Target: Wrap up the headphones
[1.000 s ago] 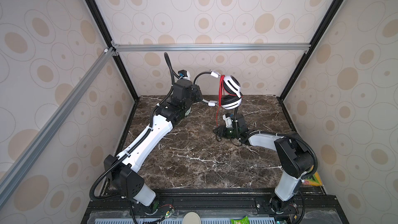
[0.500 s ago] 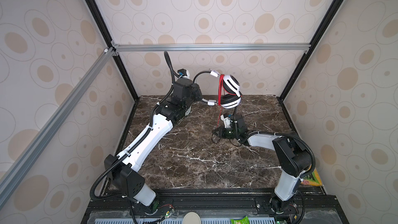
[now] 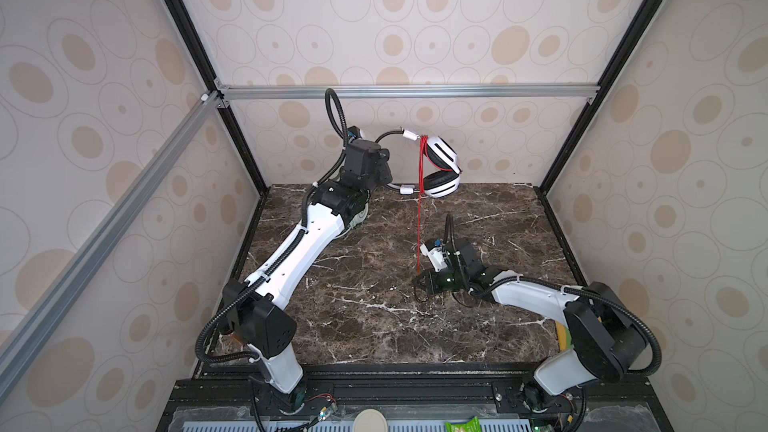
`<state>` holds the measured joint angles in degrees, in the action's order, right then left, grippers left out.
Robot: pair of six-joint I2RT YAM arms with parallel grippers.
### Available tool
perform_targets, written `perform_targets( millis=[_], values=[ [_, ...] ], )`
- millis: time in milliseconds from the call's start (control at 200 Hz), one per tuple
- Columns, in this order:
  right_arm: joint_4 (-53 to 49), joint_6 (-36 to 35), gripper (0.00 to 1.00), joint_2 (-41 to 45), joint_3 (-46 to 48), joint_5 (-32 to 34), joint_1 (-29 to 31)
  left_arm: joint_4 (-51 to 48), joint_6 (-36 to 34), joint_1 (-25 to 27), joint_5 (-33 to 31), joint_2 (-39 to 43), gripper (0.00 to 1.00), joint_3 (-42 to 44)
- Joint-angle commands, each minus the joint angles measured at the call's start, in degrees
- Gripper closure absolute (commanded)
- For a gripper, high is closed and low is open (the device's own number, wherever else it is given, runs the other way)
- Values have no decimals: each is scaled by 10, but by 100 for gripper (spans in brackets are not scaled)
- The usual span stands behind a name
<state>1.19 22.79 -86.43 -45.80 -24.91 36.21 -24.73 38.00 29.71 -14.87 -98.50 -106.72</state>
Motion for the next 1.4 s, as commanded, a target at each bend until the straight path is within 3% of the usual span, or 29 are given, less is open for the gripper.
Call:
perform_targets(
  millis=[0, 425, 765, 970, 1260, 1395],
  values=[
    [-94, -47, 97, 39, 8, 49, 26, 45, 55, -4, -20, 0, 100, -56],
    [-360, -159, 96, 176, -107, 215, 94, 16, -29, 20, -214, -48, 100, -7],
    [-504, -239, 98, 184, -235, 330, 100, 35, -163, 93, -344, -67, 100, 47],
    [-507, -277, 99, 174, -276, 384, 100, 18, -216, 95, -287, -26, 100, 113],
    [-480, -347, 99, 134, -334, 422, 98, 54, -298, 94, -131, 78, 100, 253],
    [-447, -380, 99, 108, -344, 389, 80, 27, -318, 95, -72, 99, 100, 271]
  ],
)
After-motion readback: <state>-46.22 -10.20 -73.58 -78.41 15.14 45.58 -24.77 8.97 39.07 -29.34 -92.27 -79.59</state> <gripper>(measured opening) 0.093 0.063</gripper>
